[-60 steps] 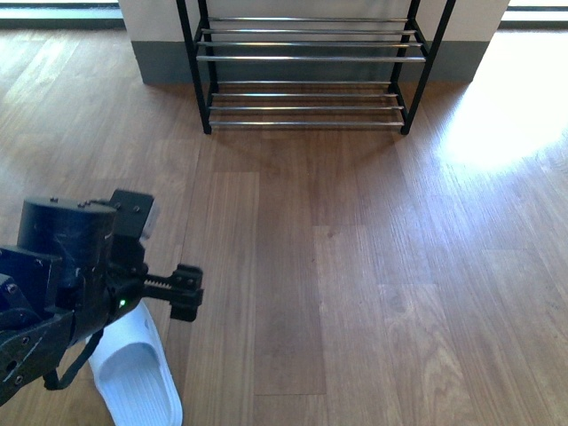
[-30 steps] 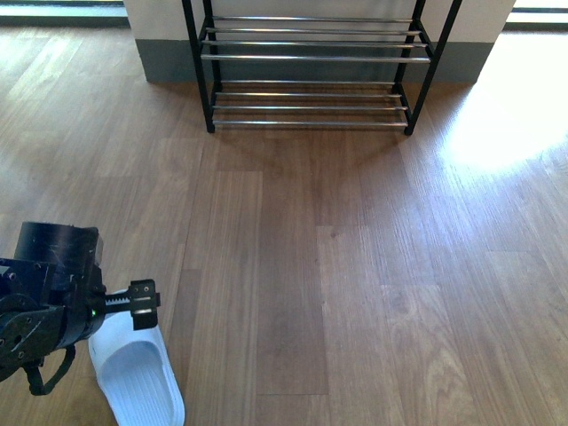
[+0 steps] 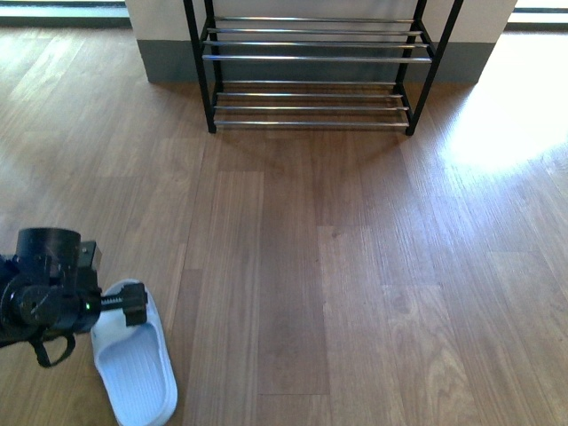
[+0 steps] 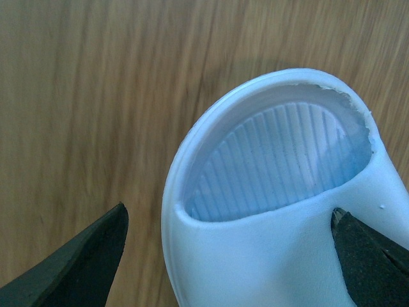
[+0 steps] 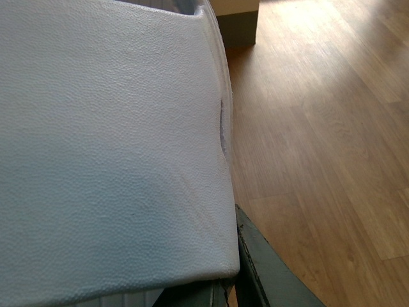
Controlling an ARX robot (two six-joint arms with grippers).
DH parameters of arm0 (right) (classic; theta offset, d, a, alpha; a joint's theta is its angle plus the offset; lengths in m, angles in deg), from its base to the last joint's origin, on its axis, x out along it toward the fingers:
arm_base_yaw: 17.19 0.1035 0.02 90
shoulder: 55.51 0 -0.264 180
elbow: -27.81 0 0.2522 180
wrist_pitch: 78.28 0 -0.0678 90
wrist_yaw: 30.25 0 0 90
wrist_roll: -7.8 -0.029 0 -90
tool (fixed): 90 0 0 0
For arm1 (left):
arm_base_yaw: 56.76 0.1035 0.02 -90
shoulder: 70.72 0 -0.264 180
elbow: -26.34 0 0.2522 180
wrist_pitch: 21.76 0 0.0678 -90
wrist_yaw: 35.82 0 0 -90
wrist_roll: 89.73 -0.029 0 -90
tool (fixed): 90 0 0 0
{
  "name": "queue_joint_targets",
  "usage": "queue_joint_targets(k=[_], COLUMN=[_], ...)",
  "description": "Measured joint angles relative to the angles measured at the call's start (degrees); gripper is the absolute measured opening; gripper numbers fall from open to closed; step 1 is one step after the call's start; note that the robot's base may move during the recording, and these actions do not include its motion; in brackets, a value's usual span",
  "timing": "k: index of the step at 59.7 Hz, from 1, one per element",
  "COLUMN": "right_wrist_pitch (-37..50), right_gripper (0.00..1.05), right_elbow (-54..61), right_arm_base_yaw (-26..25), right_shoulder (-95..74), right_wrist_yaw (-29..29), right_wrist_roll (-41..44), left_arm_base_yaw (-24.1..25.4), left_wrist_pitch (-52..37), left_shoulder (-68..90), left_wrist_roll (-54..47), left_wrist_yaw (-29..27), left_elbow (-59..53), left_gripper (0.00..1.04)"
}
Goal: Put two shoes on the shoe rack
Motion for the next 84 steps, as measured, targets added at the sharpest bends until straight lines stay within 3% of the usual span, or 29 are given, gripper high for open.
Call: queue_joint_targets(k=[7, 15, 30, 52, 64, 75, 84], right_wrist_pitch=[0.0, 0.0, 0.0, 0.0, 0.0, 0.0, 0.0], right_gripper=[0.01, 0.01, 0.01, 0.01, 0.01, 0.01, 0.01], right_elbow=[0.0, 0.0, 0.0, 0.0, 0.0, 0.0, 0.0], right_arm_base_yaw=[0.0, 0.0, 0.0, 0.0, 0.0, 0.0, 0.0], right_shoulder=[0.0, 0.0, 0.0, 0.0, 0.0, 0.0, 0.0], right_wrist_yaw=[0.0, 0.0, 0.0, 0.0, 0.0, 0.0, 0.0], right_wrist_roll=[0.0, 0.0, 0.0, 0.0, 0.0, 0.0, 0.0], left_arm_base_yaw=[1.4, 2.1, -0.6, -1.3, -2.5, -4.5, -4.7], left_wrist_pitch=[1.3, 1.8, -3.7, -12.3, -12.7, -12.4, -8.3], left_shoulder=[-0.1, -3.0, -11.9, -22.0, -24.5, -21.5, -15.0], left_wrist_roll=[-0.9, -3.6, -6.1, -6.9, -9.4, -10.0, -11.0], left_wrist_yaw=[-1.0, -1.8, 0.8, 0.0, 5.6, 4.3, 4.7], left_elbow=[5.7, 4.3, -10.9, -26.4, -32.4, -32.2, -25.8], left_gripper=[0.95, 0.95, 0.95, 0.95, 0.95, 0.95, 0.95])
